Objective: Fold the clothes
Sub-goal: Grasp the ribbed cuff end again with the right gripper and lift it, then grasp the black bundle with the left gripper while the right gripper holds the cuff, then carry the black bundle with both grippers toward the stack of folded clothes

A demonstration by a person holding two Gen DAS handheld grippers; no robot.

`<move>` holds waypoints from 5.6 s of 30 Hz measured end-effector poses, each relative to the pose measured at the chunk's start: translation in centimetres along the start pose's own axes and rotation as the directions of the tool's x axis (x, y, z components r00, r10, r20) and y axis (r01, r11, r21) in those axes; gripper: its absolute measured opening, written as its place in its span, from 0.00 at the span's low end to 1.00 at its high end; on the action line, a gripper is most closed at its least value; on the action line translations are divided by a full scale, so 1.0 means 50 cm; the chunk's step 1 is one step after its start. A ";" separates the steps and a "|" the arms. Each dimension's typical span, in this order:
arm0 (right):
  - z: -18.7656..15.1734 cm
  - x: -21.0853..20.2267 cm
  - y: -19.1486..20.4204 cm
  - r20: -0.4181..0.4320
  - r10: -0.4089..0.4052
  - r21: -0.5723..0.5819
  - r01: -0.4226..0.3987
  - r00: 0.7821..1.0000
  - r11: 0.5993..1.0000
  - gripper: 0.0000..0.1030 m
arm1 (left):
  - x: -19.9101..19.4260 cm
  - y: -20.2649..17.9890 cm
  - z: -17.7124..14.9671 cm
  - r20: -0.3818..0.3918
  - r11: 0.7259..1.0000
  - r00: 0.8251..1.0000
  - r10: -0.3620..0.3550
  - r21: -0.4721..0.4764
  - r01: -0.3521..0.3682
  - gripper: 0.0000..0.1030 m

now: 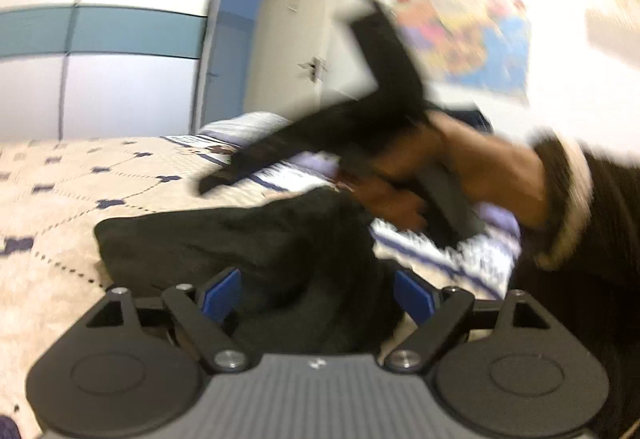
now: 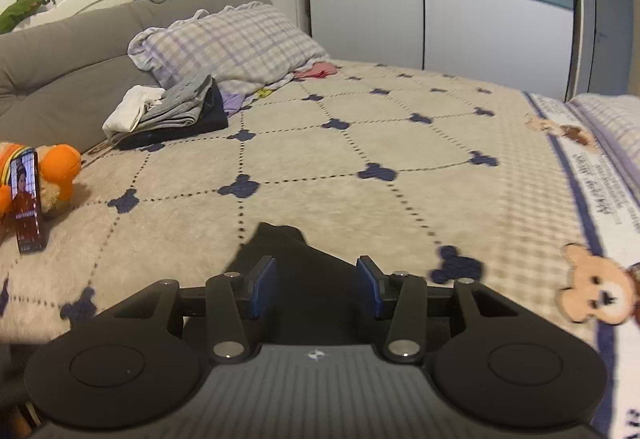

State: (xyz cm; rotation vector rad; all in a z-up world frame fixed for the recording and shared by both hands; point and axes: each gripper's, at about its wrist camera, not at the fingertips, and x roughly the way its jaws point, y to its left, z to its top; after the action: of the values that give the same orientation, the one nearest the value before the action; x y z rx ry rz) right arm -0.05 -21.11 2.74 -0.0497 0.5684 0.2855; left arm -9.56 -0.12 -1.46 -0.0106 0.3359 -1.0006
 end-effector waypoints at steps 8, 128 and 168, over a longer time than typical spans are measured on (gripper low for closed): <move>-0.056 -0.061 -0.028 -0.034 -0.076 -0.117 0.071 0.997 0.991 0.46 | 0.018 0.084 0.000 -0.021 0.974 0.999 0.042 -0.223 -0.046 0.88; -0.156 -0.109 -0.283 -0.152 0.205 0.698 -0.042 0.967 0.715 0.53 | 0.153 0.092 0.053 -0.402 0.703 0.915 0.014 -0.647 -0.295 0.55; -0.096 -0.759 -0.634 -0.038 -0.275 0.737 0.213 0.961 0.641 0.53 | 0.517 -0.394 0.396 -0.227 0.742 0.862 -0.453 -0.632 0.224 0.50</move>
State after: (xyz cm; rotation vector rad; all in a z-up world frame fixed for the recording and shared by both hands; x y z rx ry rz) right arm -24.21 -61.70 18.06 0.6767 0.5567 -0.2323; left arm -7.47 -35.08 13.48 -0.4753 1.0224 -1.2354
